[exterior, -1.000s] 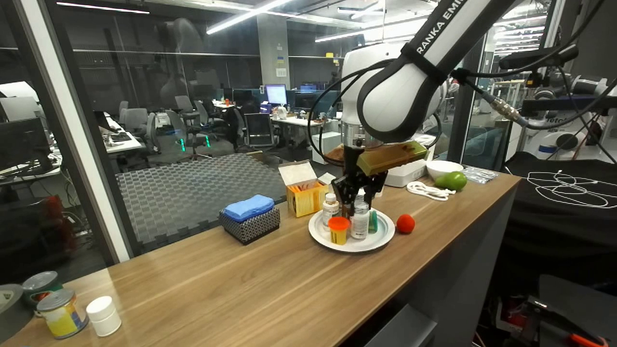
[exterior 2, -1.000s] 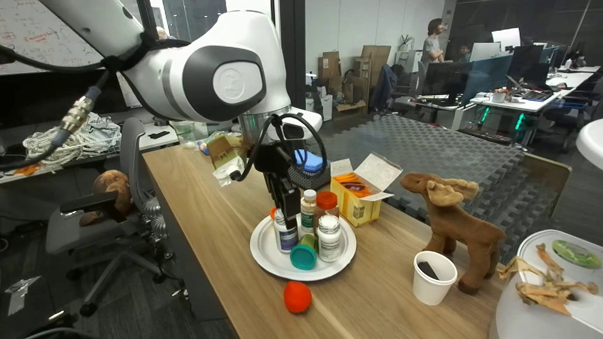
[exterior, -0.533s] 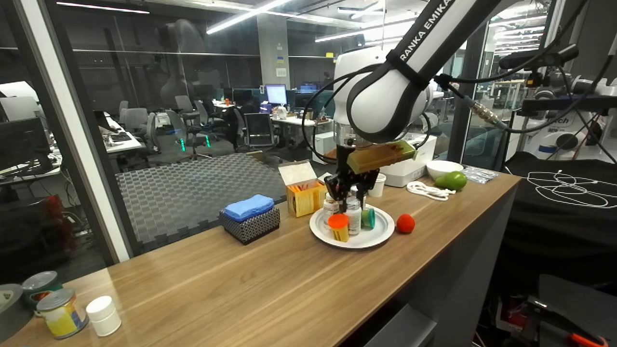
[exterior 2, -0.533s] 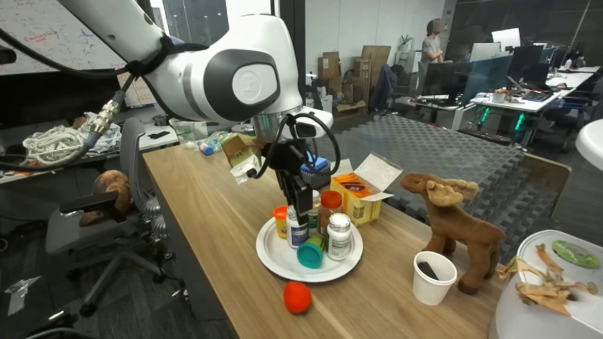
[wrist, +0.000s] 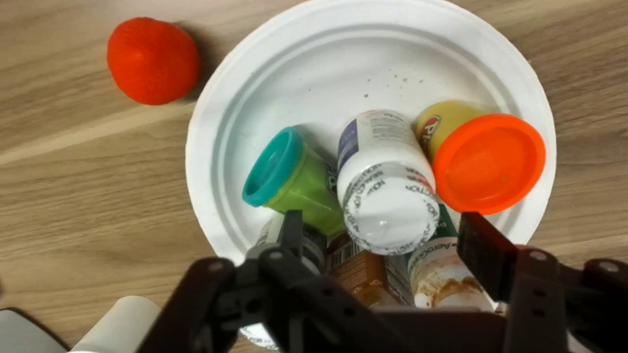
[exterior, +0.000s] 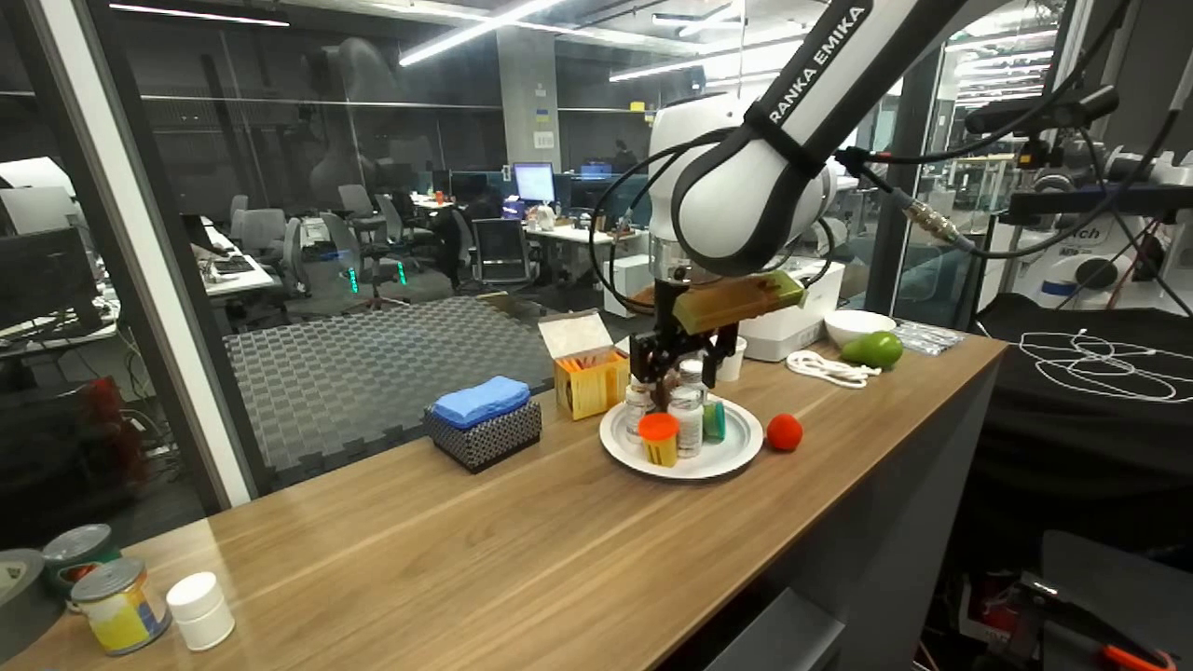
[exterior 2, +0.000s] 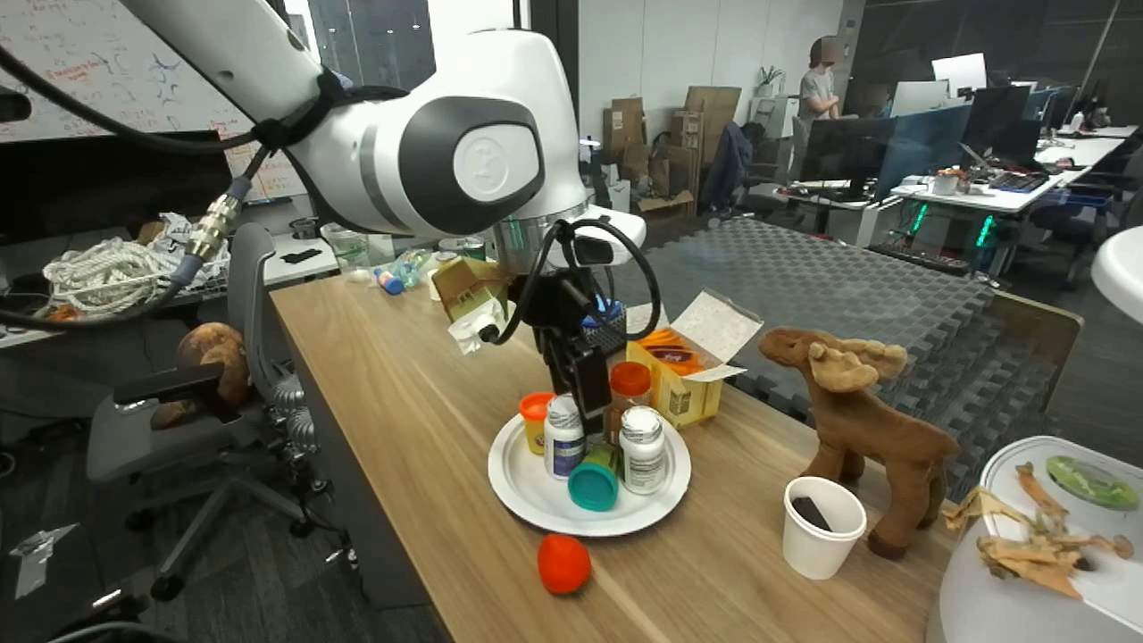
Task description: Put the objects on the table on to the plate.
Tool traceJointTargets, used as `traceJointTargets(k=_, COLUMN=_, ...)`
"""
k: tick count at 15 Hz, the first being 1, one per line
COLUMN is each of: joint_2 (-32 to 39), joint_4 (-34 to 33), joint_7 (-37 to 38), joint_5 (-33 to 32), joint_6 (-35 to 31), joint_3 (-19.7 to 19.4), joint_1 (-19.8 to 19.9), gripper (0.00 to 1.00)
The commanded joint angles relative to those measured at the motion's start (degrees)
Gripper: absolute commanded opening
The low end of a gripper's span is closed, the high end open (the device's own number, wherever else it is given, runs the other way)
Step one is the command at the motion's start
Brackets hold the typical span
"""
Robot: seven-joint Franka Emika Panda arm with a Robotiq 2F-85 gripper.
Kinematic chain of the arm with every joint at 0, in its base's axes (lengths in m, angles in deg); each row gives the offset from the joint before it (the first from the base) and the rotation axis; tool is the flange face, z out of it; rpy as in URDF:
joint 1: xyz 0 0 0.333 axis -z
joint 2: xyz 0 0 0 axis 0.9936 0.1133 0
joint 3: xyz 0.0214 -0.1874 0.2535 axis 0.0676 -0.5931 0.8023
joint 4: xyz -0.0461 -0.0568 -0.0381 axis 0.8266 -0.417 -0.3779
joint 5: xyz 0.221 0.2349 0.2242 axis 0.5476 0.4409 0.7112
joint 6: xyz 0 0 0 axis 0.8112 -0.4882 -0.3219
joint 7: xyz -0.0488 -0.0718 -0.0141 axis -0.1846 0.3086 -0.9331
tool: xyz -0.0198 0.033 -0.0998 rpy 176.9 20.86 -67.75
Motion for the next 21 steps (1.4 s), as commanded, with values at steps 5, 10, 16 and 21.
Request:
traceJointTargets(k=5, joint_2=-7.9, joint_4=4.1, joint_7=0.4, joint_5=0.4, joint_6=1.5, joint_3=-3.5, joint_1=1.1, gripper=1.00)
traceJointTargets(k=10, joint_2=-12.1, joint_4=9.7, joint_7=-6.9, joint_5=6.1, joint_6=1.4, joint_3=-2.6, joint_1=5.6, gripper=1.00)
traceJointTargets(k=16, joint_2=-10.9, joint_4=12.6, joint_7=-15.2, joint_5=11.9, joint_6=0.9, joint_3=-2.3, joint_1=8.4, gripper=1.00)
traceJointTargets(k=21, joint_2=-7.2, joint_4=11.8, joint_7=-18.9, joint_5=14.5, joint_6=0.9, joint_3=-1.9, joint_1=9.3, gripper=1.00)
